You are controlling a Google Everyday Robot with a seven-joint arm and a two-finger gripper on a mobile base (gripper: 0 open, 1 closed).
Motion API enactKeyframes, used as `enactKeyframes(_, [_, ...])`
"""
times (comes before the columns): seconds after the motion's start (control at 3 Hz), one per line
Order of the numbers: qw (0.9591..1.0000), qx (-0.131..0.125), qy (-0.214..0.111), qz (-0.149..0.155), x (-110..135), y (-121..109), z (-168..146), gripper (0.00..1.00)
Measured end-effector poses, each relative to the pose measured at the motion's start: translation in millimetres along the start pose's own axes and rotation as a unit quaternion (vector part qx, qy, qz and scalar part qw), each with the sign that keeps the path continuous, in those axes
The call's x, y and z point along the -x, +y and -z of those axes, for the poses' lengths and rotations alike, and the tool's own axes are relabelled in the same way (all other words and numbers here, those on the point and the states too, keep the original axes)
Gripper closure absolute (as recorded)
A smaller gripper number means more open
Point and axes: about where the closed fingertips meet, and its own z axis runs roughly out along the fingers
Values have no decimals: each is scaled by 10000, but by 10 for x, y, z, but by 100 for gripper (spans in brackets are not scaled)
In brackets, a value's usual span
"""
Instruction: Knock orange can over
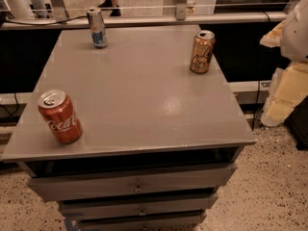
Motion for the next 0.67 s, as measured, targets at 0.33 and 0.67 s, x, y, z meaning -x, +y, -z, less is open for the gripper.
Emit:
enactKeyframes(0.33, [10000,-1,-1,0,0,0,0,0])
enactKeyframes(0.67, [9994,-107,-315,-104,-47,-207,-180,0])
